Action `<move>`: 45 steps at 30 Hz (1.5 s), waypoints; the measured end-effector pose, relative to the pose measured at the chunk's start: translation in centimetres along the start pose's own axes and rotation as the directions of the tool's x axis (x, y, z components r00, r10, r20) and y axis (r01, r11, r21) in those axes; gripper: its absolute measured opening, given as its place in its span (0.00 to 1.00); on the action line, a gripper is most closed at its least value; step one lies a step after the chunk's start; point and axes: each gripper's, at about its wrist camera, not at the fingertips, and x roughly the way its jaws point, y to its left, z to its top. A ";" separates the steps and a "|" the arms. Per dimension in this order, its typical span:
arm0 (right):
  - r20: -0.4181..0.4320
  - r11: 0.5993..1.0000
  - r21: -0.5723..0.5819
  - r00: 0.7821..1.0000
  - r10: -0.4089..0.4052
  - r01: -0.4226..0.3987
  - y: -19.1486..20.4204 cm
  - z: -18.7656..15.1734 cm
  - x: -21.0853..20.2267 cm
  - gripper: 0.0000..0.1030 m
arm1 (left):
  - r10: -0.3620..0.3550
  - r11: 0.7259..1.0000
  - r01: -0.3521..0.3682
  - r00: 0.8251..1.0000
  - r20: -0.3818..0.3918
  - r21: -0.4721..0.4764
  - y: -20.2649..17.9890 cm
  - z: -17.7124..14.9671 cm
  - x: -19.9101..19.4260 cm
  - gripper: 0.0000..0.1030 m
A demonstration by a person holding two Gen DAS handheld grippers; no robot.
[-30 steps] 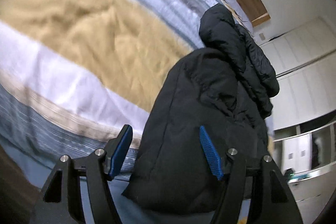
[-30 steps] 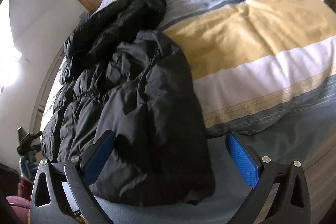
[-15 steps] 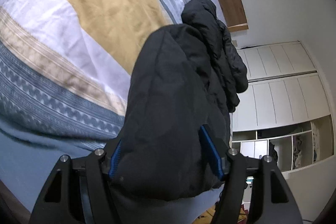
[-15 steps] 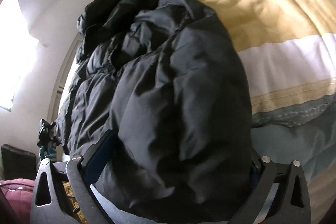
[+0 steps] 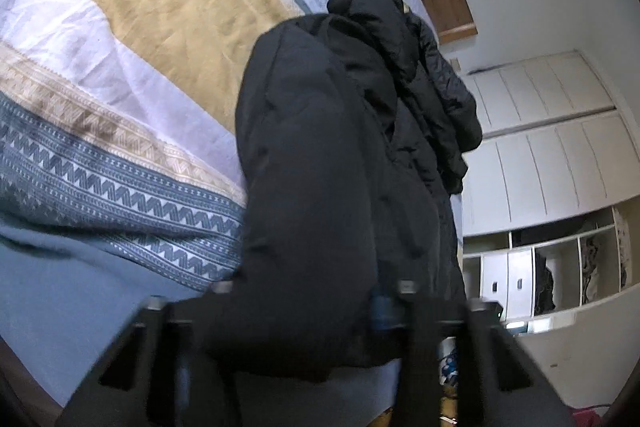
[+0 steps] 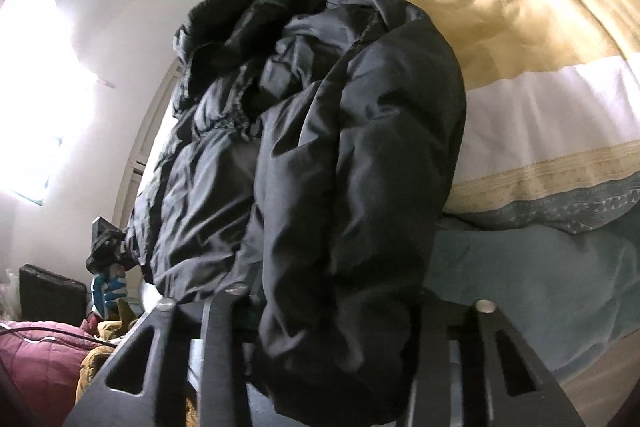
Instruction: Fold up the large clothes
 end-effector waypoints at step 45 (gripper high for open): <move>0.570 0.874 0.387 0.822 0.024 -0.294 -1.8 42.4 7.2 0.19 | -0.116 0.980 0.153 0.960 0.254 -0.131 -16.7 48.0 23.5 0.14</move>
